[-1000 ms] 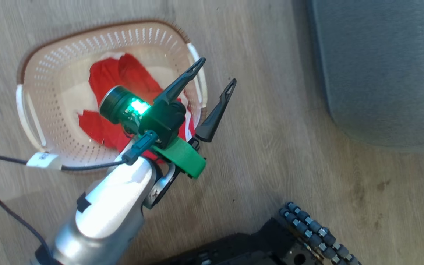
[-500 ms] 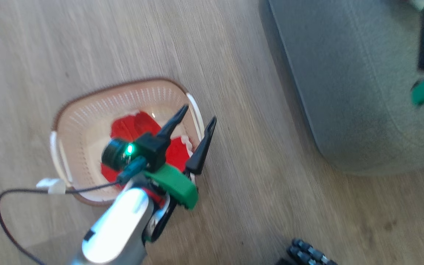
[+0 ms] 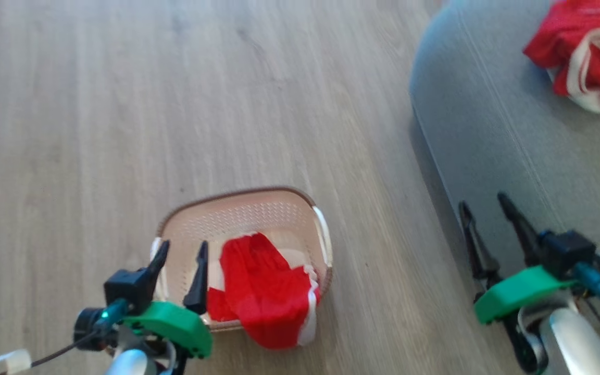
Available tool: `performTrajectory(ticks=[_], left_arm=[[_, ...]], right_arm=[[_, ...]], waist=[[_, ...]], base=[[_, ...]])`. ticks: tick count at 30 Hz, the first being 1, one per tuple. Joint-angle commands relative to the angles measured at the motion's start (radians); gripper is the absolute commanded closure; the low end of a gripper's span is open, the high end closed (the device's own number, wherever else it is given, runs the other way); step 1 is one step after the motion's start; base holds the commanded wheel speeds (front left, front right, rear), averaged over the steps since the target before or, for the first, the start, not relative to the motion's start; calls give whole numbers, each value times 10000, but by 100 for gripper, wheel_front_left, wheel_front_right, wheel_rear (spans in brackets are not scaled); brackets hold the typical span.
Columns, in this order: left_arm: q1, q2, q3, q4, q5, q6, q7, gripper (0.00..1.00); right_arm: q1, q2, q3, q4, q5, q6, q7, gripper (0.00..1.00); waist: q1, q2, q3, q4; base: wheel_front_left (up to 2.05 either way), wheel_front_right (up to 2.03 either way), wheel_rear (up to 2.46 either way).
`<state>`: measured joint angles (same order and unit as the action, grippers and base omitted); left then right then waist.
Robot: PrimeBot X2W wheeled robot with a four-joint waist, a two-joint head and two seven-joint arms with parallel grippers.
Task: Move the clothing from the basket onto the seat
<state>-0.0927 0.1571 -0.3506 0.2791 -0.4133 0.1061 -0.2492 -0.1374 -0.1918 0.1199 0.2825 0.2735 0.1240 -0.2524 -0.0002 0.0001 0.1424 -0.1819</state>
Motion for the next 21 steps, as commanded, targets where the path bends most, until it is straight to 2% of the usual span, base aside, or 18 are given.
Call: performTrajectory(ticks=[1, 9, 21], left_arm=[[-201, -30, 608, -254, 159, -83, -124, 0], [259, -375, 1853, -50, 669, -480, -125, 0], [602, -850, 3185, -84, 1177, -932, -125, 0]], right_arm=[[6, -27, 148, -349, -221, 67, -92, 0], [601, 507, -488, -418, -870, 67, -92, 0], [767, 1111, -964, -154, -1216, 67, -93, 0]], waist=[[2, -1, -637, 645], [2, -1, -1098, 1280], [2, -1, -1402, 1539]], base=[[0, 0, 0], [0, 0, 0], [0, 0, 0]])
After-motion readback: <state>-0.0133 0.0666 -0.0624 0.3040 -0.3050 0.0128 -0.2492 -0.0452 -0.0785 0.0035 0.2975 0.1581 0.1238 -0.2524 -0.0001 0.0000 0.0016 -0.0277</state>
